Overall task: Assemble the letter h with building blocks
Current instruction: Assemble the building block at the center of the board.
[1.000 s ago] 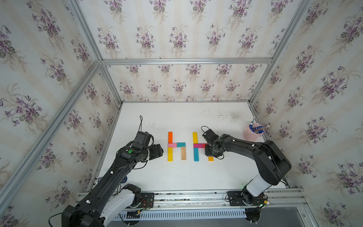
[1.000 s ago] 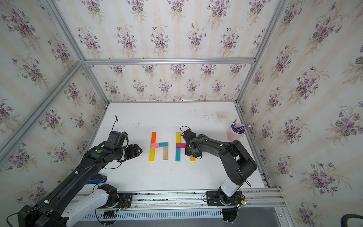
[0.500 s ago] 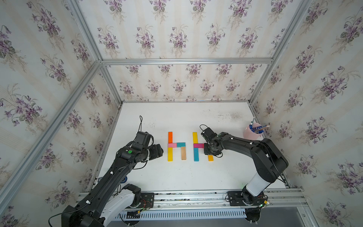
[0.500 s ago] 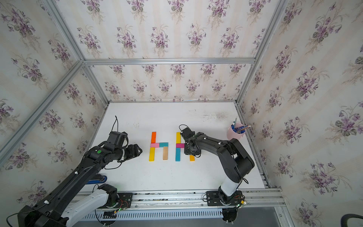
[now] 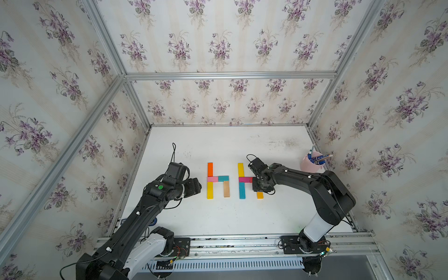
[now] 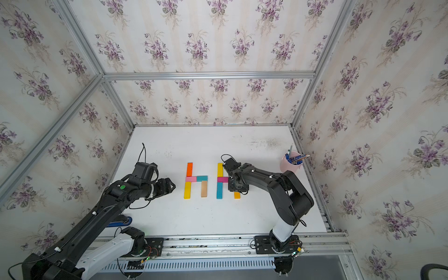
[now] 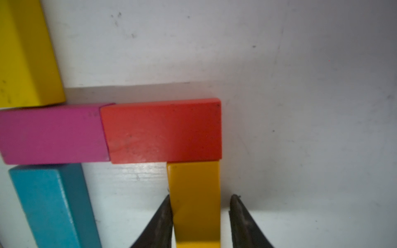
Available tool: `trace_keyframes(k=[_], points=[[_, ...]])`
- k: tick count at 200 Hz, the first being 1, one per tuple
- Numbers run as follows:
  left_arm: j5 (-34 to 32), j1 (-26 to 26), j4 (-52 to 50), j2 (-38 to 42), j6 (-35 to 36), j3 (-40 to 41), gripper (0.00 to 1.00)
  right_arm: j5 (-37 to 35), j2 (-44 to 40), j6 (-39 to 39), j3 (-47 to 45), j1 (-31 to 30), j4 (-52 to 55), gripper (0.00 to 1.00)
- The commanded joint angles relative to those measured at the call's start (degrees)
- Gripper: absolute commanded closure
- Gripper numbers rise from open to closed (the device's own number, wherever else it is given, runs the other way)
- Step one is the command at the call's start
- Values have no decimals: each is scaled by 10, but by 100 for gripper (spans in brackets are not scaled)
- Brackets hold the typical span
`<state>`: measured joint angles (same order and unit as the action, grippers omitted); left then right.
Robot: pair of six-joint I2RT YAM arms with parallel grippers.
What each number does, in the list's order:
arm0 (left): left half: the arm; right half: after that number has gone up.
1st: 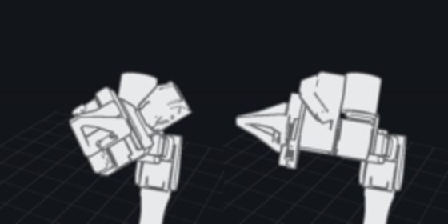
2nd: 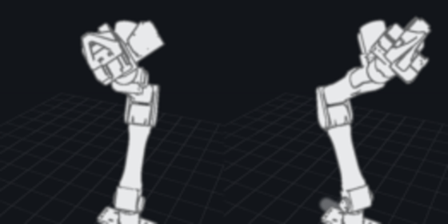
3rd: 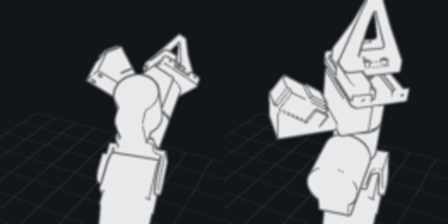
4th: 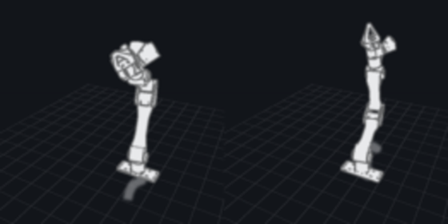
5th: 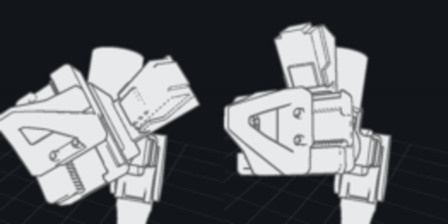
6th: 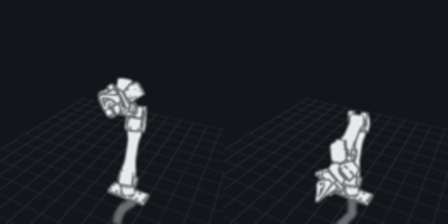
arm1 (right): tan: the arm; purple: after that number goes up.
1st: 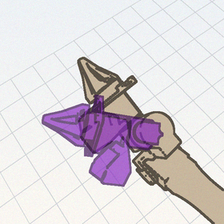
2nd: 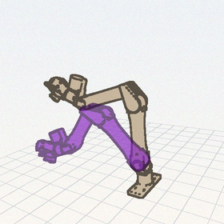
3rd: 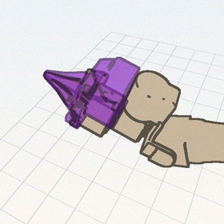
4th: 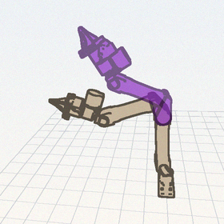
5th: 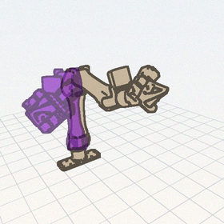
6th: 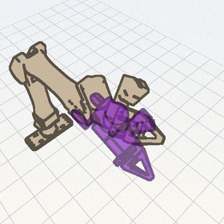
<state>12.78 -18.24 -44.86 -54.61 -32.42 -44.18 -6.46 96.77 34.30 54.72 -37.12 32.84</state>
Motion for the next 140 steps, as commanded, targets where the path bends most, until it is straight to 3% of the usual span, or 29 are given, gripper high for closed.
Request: trace_keyframes(k=[1,24,79,114,121,140], points=[[-4,0,1,1,10,1,22,-8,-1,0,2,-1,8,56],[-4,0,2,1,9,1,22,-3,-7,-5,3,-1,7,53],[-10,1,-9,-2,7,-24,18,-54,-104,-12,58,-3,57,31],[-46,1,-61,-11,32,-129,5,-116,-227,-10,97,-2,65,24],[-62,0,-73,-12,40,-160,0,-131,-257,-9,96,-3,56,23],[-136,0,-105,-12,58,-247,0,-175,-338,-10,69,-2,7,20]])
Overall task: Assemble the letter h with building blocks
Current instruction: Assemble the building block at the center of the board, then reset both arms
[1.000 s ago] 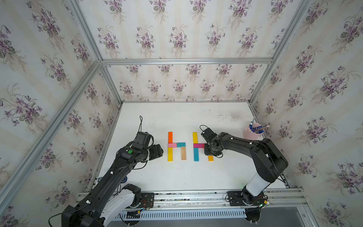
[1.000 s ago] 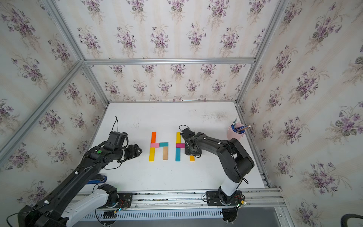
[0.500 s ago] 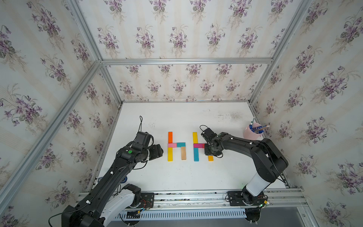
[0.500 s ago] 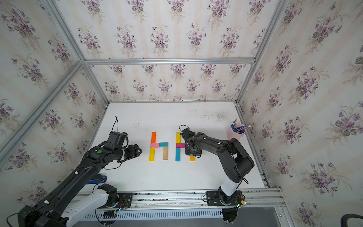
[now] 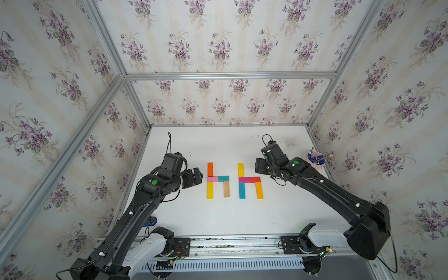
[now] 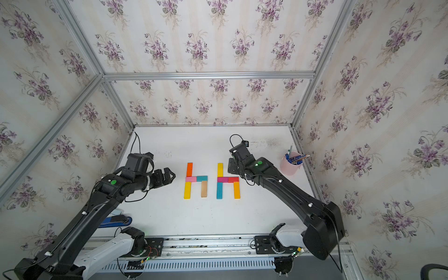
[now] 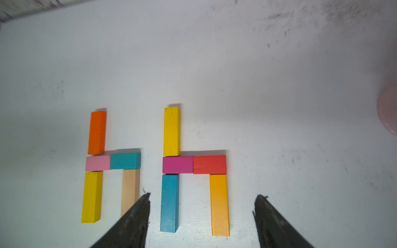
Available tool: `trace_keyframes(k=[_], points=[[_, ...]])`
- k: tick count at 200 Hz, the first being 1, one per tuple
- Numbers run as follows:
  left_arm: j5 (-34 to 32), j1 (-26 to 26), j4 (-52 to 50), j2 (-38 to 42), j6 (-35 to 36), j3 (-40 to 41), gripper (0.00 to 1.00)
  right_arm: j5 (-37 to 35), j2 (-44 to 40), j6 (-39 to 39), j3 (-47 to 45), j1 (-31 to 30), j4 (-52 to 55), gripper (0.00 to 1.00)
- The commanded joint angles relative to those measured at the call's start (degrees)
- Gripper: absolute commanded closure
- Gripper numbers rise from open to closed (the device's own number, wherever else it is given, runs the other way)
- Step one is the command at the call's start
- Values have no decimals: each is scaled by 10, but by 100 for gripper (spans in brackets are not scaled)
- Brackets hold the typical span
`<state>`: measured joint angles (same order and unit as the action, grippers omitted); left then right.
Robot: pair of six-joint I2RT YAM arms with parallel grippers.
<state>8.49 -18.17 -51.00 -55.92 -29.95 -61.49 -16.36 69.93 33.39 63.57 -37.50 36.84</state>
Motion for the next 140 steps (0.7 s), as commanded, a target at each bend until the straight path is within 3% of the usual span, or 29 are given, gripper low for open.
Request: trace_keyframes(k=[1,38,53,79,96,120,140], points=[[-98,0,-45,1,34,-78,0,-79,-73,-1,-20,2,-37,20],[-297,0,-43,15,57,-157,0,-141,-187,-70,-153,1,-169,7],[-371,0,21,40,102,-119,0,-185,-222,-86,-225,1,-223,15],[-480,2,143,71,159,-18,0,-281,-244,-104,-288,6,-275,10],[-503,22,220,65,187,51,0,-301,-232,-97,-306,39,-282,8],[-475,80,305,26,184,131,0,-234,-199,-88,-338,150,-326,8],[-435,130,387,-11,153,203,0,-304,-187,-125,-388,190,-411,8]])
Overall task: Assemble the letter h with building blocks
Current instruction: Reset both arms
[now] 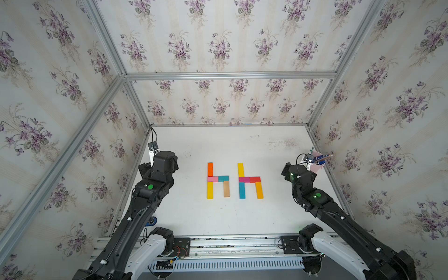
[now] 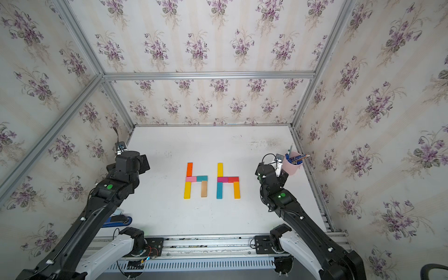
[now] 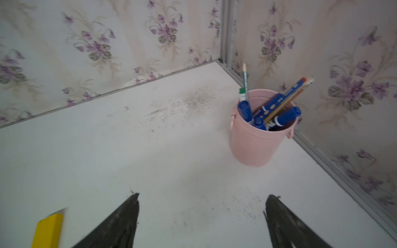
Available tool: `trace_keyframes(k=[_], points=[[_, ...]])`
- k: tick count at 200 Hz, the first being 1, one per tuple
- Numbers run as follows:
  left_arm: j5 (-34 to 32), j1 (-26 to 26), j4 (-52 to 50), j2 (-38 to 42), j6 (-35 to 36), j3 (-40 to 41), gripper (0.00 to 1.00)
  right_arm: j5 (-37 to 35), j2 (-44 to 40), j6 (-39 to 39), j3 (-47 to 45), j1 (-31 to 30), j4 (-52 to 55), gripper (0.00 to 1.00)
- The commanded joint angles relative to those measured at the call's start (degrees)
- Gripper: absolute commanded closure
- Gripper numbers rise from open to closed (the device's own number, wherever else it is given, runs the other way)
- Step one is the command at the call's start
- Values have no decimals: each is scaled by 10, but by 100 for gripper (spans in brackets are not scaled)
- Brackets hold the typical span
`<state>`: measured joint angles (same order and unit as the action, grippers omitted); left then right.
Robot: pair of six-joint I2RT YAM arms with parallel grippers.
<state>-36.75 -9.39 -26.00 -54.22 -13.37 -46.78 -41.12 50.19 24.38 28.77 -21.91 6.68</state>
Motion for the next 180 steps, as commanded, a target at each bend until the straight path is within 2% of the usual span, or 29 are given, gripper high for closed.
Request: trace_keyframes(k=[1,20,34,51,62,71,89,109,122,132,136,143,151,164,174,180], points=[[21,45,141,-30,-14,59,0,-60,11,-39,-43,36,-114,8],[56,78,181,-69,-36,101,0,-98,14,-114,-108,60,-242,8],[84,89,227,-83,-18,114,0,-94,20,-152,-158,87,-333,8],[95,96,282,-103,8,135,0,-71,40,-128,-206,120,-414,8],[114,99,318,-117,14,149,0,-22,63,-140,-244,138,-523,9],[141,100,356,-130,27,166,0,21,71,-147,-244,142,-535,10],[178,100,410,-163,49,180,0,88,128,-171,-291,157,-738,10],[217,100,477,-200,79,190,0,163,205,-168,-298,187,-872,10],[259,99,502,-217,100,184,0,214,280,-164,-293,200,-935,10],[283,100,509,-228,111,178,0,269,359,-185,-293,207,-1040,10],[289,100,518,-233,115,177,0,312,384,-191,-294,213,-1059,2],[298,100,521,-239,118,172,0,333,420,-200,-286,214,-1094,0],[302,99,558,-252,119,181,0,349,415,-193,-287,221,-1090,0],[309,98,642,-290,120,213,0,347,363,-178,-260,227,-958,0],[297,92,704,-319,132,227,0,374,380,-192,-231,227,-936,0],[293,88,684,-315,132,222,0,393,391,-199,-212,227,-926,0]])
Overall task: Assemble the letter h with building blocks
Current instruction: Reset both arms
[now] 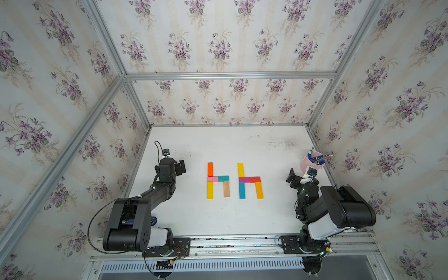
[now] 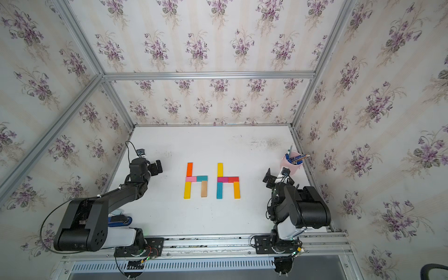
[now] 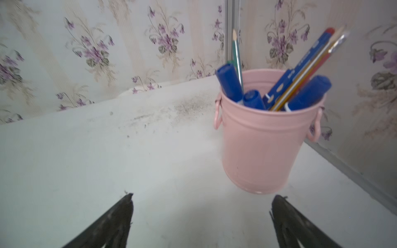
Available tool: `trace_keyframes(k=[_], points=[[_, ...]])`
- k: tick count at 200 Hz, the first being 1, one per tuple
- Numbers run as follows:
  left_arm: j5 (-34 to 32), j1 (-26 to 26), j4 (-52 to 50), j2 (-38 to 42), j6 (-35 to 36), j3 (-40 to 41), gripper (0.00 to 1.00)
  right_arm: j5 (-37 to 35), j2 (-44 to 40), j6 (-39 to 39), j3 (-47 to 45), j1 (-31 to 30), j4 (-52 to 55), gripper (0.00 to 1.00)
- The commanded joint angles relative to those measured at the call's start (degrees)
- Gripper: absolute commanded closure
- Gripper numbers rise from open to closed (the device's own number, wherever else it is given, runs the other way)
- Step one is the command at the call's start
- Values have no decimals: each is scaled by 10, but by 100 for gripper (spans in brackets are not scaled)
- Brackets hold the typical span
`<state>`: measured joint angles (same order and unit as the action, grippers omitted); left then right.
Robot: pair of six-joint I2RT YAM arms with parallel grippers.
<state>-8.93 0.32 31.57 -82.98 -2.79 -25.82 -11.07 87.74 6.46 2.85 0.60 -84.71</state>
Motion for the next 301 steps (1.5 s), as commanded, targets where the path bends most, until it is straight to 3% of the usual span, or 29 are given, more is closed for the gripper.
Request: trace_keyframes(k=[1,6,13,25,39,53,301], points=[[15,-9,97,-26,24,9,0,95,14,-21,50,2,-7,0],[17,-9,64,-19,19,0,0,109,3,-25,67,2,48,0],[15,-9,98,-28,25,7,0,112,-6,-27,85,2,108,0],[16,-9,75,-21,20,2,0,114,14,-26,65,2,31,0],[13,-9,93,-26,23,7,0,106,-4,-24,74,2,80,0],[1,-13,85,-25,23,3,0,107,9,-25,67,2,41,0],[-7,-20,81,-25,26,1,0,131,7,-57,99,-12,111,0]])
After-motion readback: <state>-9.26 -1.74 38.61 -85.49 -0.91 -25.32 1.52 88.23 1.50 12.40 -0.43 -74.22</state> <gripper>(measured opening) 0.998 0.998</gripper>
